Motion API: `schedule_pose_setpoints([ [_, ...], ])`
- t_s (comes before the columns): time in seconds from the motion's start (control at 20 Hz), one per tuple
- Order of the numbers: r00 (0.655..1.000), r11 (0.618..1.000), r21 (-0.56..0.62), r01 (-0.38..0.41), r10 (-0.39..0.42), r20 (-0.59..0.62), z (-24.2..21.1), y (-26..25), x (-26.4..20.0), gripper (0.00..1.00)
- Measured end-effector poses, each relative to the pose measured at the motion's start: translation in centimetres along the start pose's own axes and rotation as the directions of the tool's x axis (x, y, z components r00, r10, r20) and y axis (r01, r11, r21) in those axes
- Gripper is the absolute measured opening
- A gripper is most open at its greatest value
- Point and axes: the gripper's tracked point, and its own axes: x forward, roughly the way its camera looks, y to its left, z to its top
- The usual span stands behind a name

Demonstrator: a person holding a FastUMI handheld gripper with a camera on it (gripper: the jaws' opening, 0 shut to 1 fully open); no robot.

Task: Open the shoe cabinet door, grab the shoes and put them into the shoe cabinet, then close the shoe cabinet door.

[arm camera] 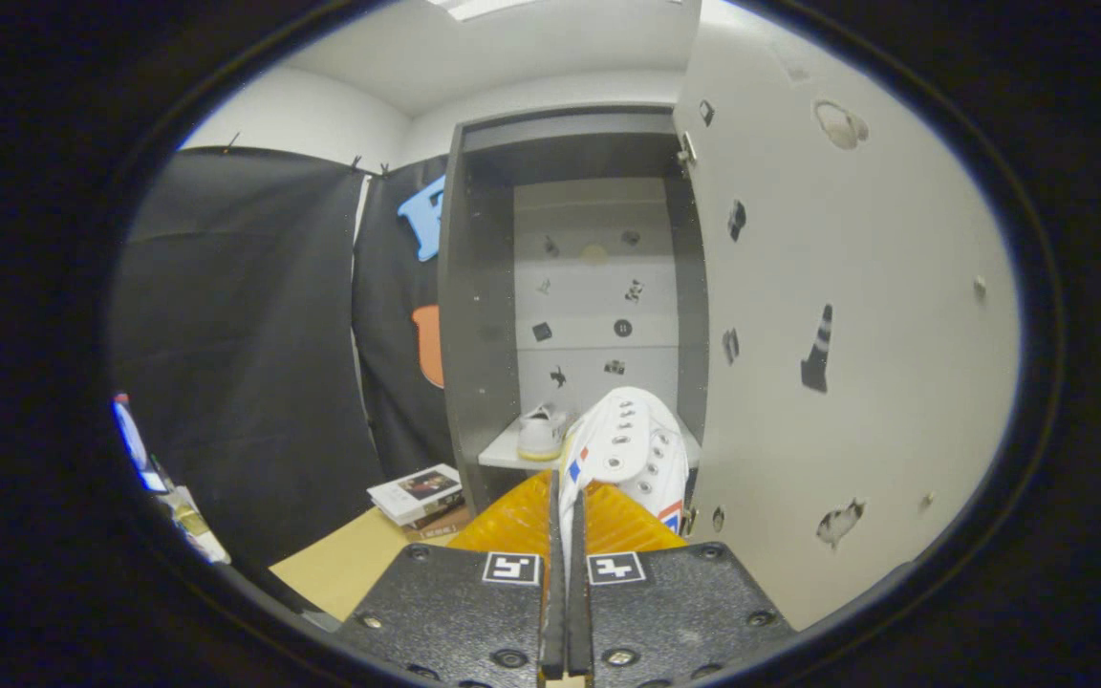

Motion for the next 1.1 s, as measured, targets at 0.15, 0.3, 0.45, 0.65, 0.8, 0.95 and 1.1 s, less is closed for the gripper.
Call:
schedule_pose_setpoints([
  [0.15, 0.998, 0.999, -0.032, 0.044, -0.043, 0.046, 4.4, -1.1, 1.0, 0.05],
  [0.3, 0.992, 0.984, -0.134, 0.117, -0.109, 0.068, 6.8, -2.8, 2.9, 0.05],
  [0.45, 0.987, 0.976, -0.152, 0.153, -0.145, 0.068, 8.0, -3.3, 5.1, 0.05],
  [0.65, 0.979, 0.965, -0.165, 0.204, -0.199, 0.046, 7.6, -3.8, 10.4, 0.05],
  [0.8, 0.983, 0.972, -0.15, 0.183, -0.185, -0.003, 6.1, -3.4, 15.6, 0.05],
  [0.95, 0.987, 0.982, -0.138, 0.127, -0.138, -0.079, 4.0, -3.2, 20.8, 0.05],
  [1.1, 0.987, 0.98, -0.169, 0.106, -0.124, -0.104, 2.6, -4.1, 25.8, 0.05],
])
